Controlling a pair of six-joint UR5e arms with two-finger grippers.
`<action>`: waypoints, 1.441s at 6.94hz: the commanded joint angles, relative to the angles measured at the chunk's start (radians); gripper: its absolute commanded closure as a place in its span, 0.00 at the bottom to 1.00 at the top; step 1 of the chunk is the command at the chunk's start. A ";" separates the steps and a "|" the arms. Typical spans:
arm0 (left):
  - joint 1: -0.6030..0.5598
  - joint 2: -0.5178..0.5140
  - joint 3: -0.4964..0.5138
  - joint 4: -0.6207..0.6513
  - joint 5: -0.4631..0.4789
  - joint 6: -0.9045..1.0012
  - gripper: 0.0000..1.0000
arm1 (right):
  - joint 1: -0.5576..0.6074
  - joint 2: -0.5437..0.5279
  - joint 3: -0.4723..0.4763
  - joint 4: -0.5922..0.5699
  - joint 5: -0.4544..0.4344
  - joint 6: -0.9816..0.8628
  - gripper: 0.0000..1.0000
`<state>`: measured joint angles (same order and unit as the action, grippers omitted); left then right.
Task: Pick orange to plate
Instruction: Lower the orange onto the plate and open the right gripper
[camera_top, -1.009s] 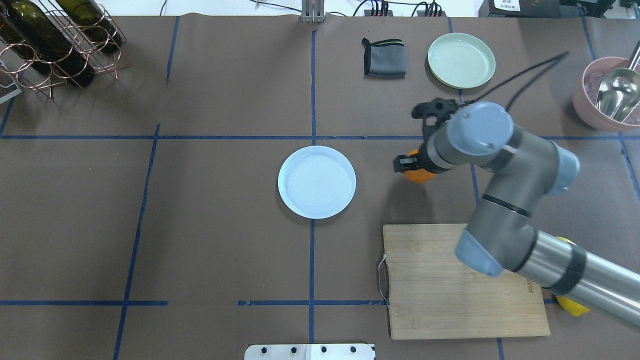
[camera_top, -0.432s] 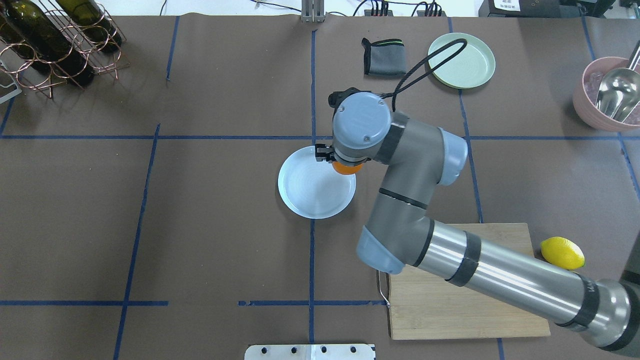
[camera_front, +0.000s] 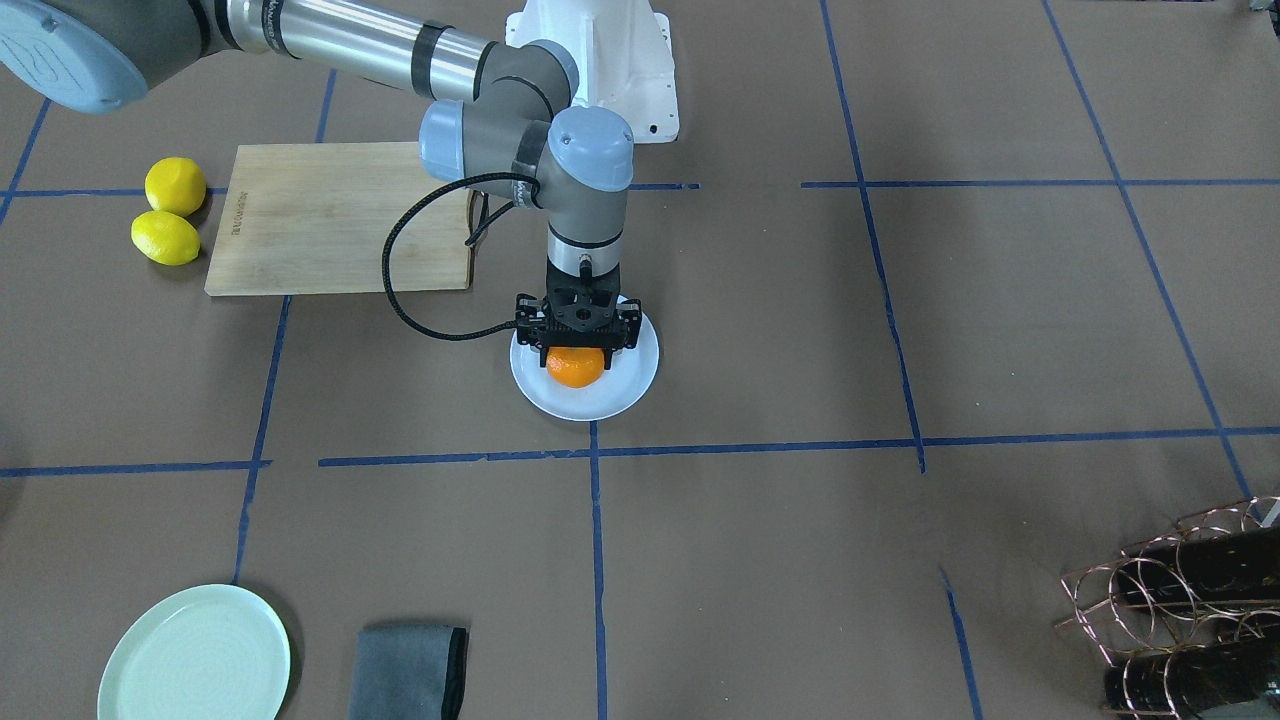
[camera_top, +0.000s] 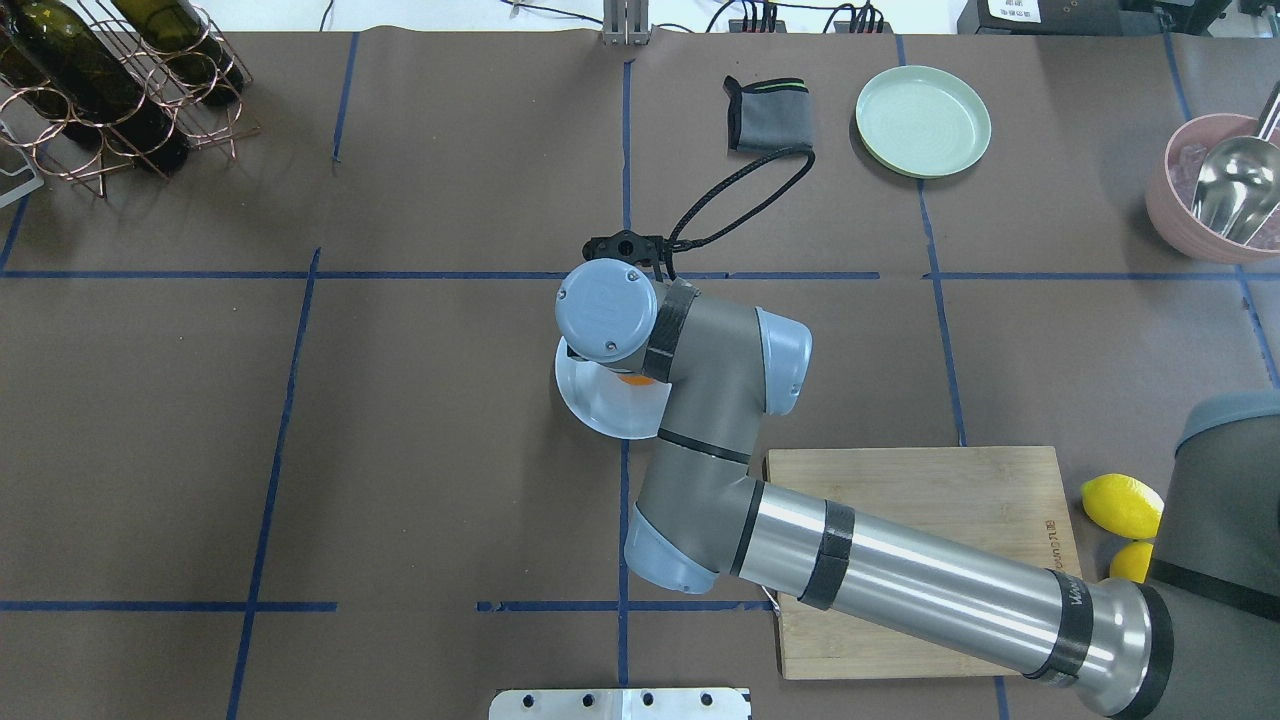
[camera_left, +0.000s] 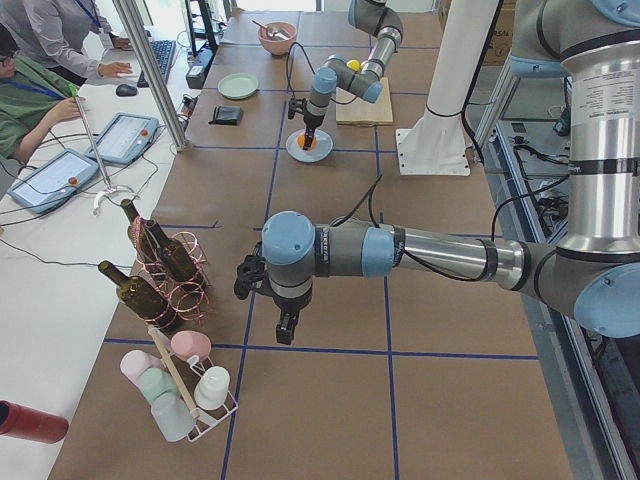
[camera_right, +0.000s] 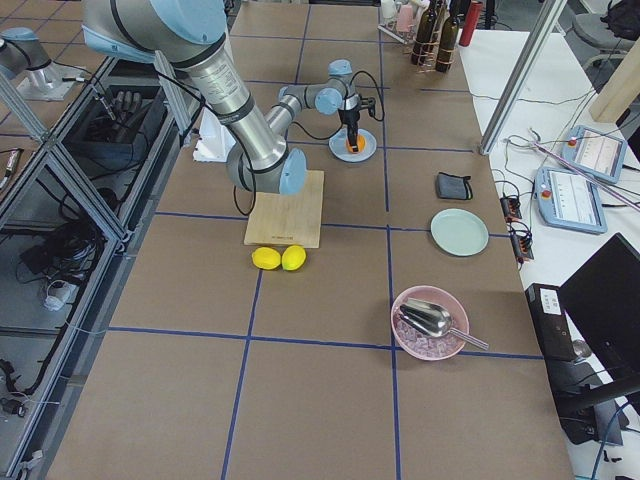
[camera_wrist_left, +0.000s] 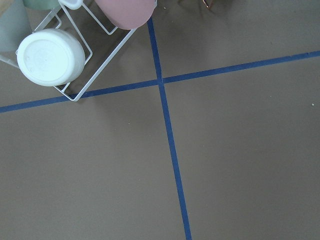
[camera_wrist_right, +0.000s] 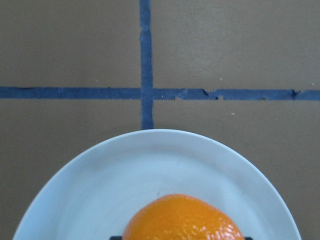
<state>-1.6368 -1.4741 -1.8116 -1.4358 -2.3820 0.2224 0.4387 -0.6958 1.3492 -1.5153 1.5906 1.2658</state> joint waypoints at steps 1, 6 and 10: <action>0.000 0.000 0.000 0.000 0.000 0.000 0.00 | -0.006 0.004 0.005 0.000 -0.001 0.001 0.00; -0.002 0.003 -0.002 0.000 0.001 0.002 0.00 | 0.251 -0.043 0.235 -0.163 0.280 -0.263 0.00; -0.003 0.004 -0.012 0.003 0.006 -0.006 0.00 | 0.662 -0.475 0.452 -0.174 0.564 -0.982 0.00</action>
<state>-1.6388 -1.4731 -1.8226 -1.4331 -2.3765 0.2179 0.9840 -1.0524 1.7649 -1.6864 2.1012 0.5019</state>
